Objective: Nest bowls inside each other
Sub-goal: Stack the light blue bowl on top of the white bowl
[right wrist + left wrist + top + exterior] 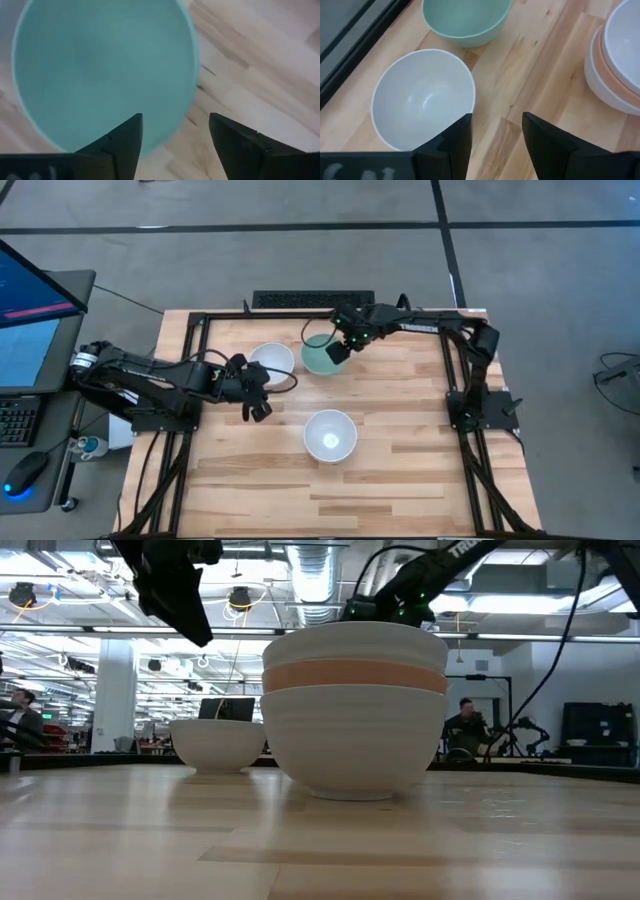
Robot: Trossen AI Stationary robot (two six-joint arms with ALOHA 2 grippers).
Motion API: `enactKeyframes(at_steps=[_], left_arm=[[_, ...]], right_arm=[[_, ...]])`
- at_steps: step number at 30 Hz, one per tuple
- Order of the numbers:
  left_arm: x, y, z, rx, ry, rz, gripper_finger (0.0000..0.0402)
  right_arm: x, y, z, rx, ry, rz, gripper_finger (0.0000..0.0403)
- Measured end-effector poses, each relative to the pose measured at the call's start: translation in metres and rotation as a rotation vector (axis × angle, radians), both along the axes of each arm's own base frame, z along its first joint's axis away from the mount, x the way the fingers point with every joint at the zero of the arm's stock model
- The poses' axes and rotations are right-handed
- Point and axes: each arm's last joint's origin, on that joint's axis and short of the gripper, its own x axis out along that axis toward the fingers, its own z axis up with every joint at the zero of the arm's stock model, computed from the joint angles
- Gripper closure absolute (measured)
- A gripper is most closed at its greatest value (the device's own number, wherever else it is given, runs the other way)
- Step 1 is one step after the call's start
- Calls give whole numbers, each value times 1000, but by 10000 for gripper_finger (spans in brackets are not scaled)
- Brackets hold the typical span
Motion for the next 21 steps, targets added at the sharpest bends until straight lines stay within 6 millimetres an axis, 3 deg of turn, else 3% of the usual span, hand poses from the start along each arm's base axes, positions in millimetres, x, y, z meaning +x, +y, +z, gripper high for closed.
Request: enactKeyframes(at_steps=[10,21], left_arm=[[0,1,0,-3,4,2,237],[0,2,0,4,7,8,237]], right_arm=[[2,-11,-5,-19,-26,-3,155],[2,-13,-5,-16,-33,3,201]])
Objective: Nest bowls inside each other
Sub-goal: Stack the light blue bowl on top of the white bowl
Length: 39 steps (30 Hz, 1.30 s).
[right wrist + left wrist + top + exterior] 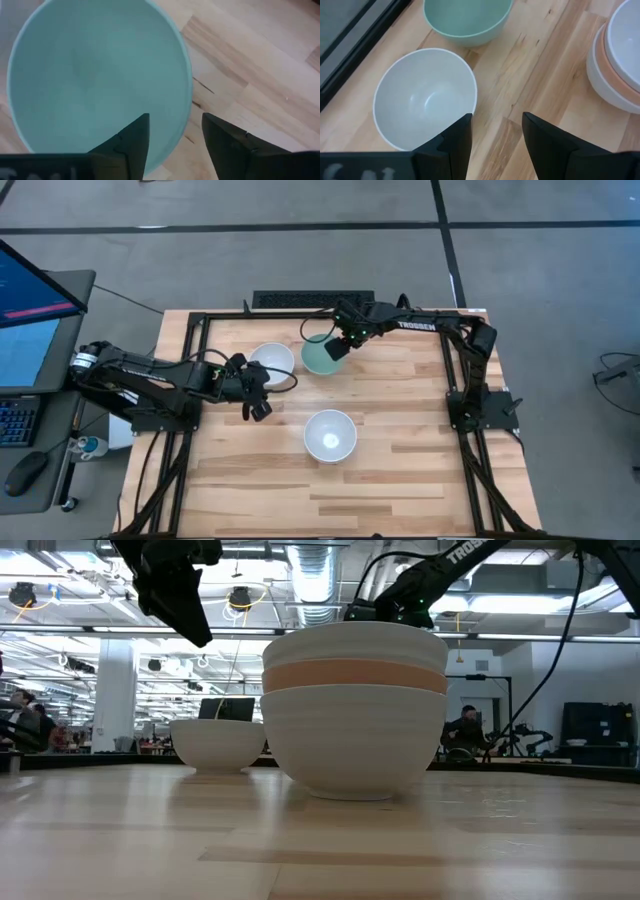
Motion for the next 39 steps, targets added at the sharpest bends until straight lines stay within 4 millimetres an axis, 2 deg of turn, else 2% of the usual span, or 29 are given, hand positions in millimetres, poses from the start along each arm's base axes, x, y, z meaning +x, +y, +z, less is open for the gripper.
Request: enactKeyframes(at_steps=[2,8,13,17,23,25,31,35,39], left_arm=[[0,1,0,0,1,5,237],[0,3,0,4,6,8,237],[0,3,0,-2,12,4,237],[0,3,0,-1,11,4,237],[0,3,0,-1,12,5,237],[0,3,0,-1,12,5,237],[0,3,0,5,11,7,237],[-1,3,0,10,14,5,237],[-3,4,-2,21,47,7,237]], right_arm=[[1,0,-2,6,-3,3,207],[9,0,-23,65,20,-3,211],[10,1,-24,62,9,0,226],[10,-3,-21,51,-8,-9,273],[8,-3,-21,59,1,-13,379],[9,-2,-21,66,2,-13,390],[6,13,3,83,-8,17,375],[6,23,32,59,-60,42,392],[2,37,56,49,-43,52,384]])
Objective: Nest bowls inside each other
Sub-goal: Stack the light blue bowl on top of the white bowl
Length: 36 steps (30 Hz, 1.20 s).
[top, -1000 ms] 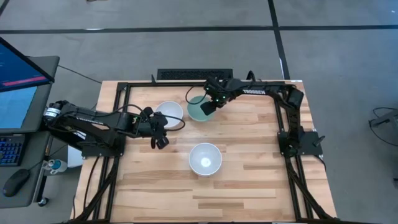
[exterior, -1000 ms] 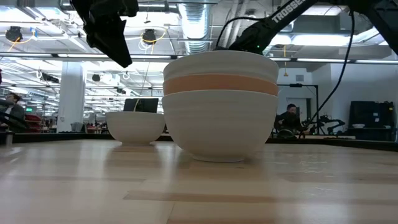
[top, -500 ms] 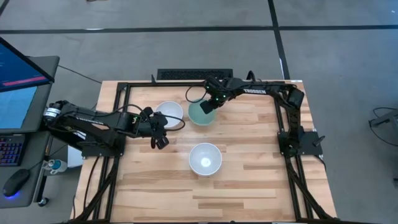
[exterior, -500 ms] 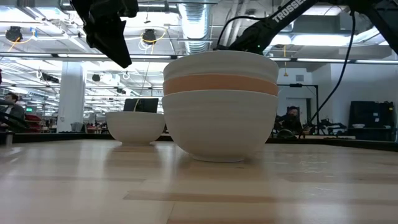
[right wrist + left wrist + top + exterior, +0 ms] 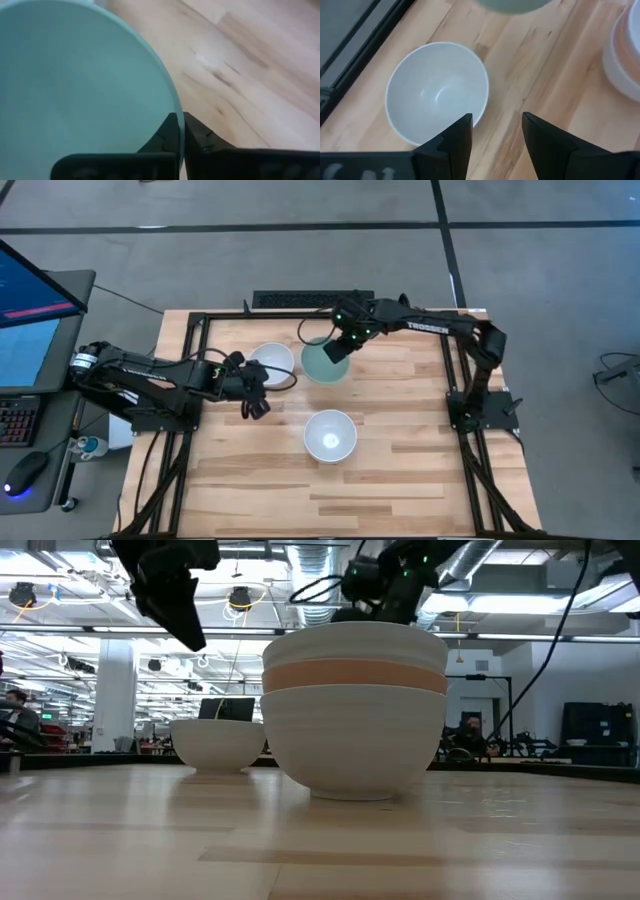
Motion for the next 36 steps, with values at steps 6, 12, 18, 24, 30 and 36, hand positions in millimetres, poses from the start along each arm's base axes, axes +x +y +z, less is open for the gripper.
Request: enactKeyframes(at_steps=[6,12,18,24,30,36], left_arm=[[-6,3,-3,27,70,18,237],[-6,3,-3,34,73,22,237],[-9,4,-4,47,113,5,237],[-12,4,-5,68,152,-8,237],[-12,4,-5,74,159,-13,237],[-12,4,-5,87,164,-23,237]], right_arm=[[-3,38,25,18,-33,28,385],[-5,76,39,65,-54,23,375],[-6,109,40,86,-15,28,379],[-5,140,39,127,-1,29,374],[-13,163,36,149,86,15,373],[-13,180,36,167,76,-9,373]])
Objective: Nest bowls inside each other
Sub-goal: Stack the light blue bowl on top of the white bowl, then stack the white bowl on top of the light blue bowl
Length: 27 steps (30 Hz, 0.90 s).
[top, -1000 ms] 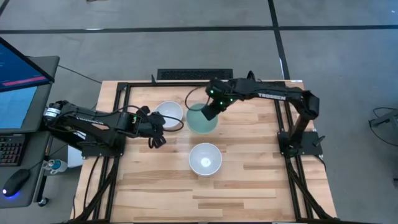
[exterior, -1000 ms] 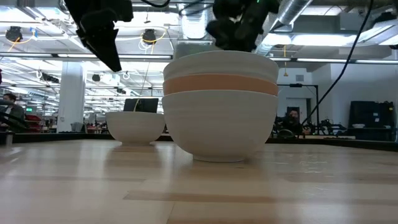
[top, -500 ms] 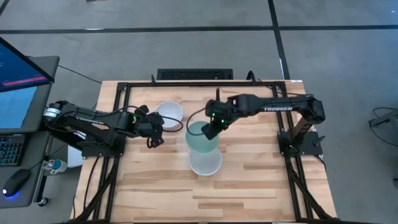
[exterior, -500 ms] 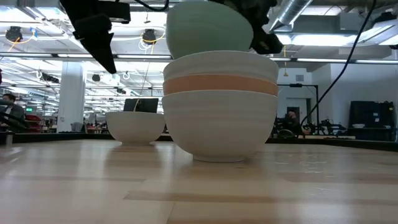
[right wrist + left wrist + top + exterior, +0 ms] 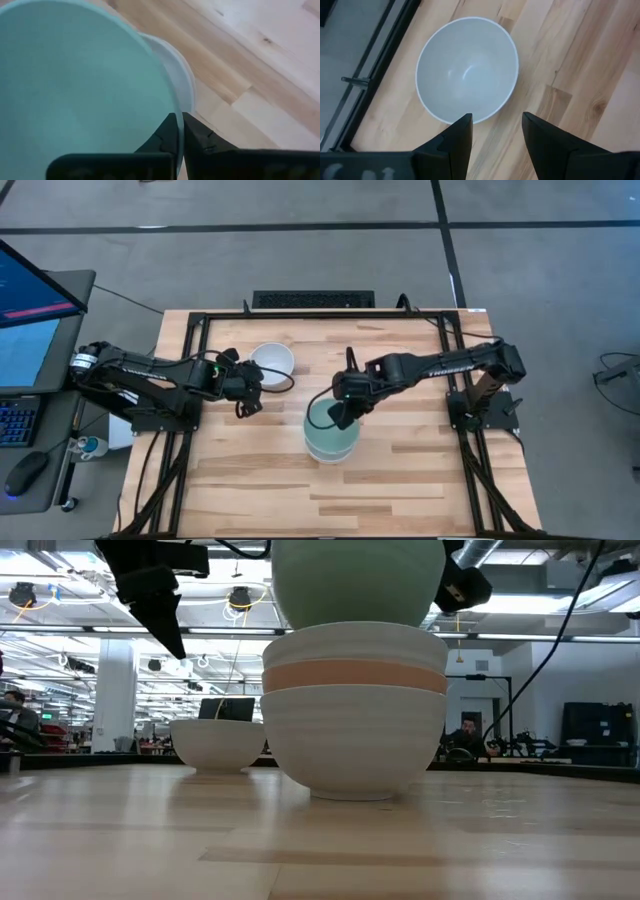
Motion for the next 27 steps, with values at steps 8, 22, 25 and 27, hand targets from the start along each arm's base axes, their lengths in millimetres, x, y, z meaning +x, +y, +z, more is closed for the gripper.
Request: enactKeyframes(at_steps=[8,22,25,27], left_arm=[[2,0,1,-4,-23,0,237],[3,-7,1,-61,-78,42,237],[3,-9,1,-71,-89,54,237],[2,-11,1,-77,-98,60,237]], right_arm=[[1,14,-6,3,24,15,374],[14,15,-27,-81,52,81,292],[15,9,-27,-90,52,85,253],[18,4,-26,-99,30,94,226]])
